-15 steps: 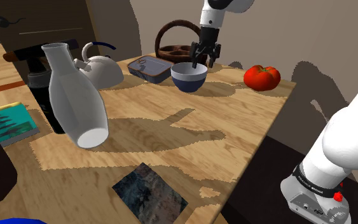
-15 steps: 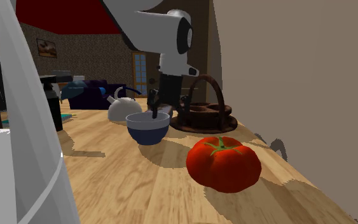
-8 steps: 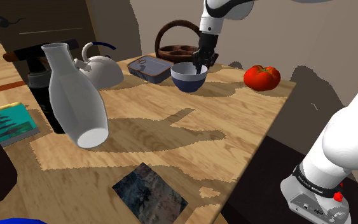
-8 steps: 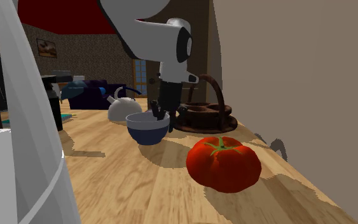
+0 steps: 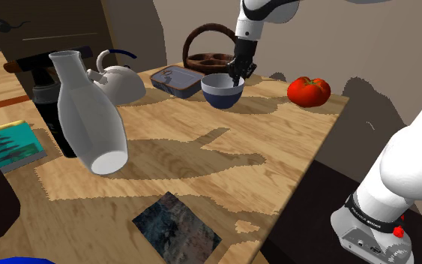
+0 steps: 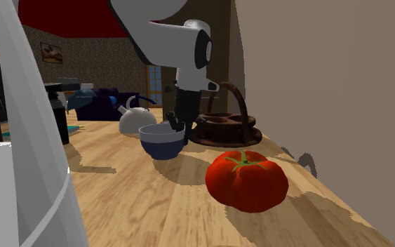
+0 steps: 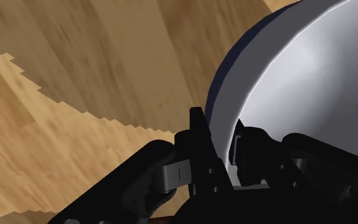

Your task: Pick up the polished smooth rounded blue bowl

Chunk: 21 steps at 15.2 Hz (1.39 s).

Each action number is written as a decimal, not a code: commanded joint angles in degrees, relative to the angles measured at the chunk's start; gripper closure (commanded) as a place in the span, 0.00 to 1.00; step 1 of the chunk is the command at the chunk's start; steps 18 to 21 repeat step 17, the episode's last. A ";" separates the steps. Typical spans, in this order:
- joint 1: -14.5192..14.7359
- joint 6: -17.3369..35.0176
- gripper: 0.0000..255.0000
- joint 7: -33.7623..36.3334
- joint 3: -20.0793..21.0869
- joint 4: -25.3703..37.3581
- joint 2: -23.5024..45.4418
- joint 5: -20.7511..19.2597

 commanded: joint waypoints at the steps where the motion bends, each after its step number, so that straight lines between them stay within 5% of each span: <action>1: -0.03 -0.75 1.00 0.05 -0.03 0.63 0.02 -0.06; 15: -0.12 -11.56 1.00 1.37 -0.19 12.36 0.86 -0.33; 21: -0.13 -11.68 1.00 1.38 -0.19 12.51 0.88 -0.33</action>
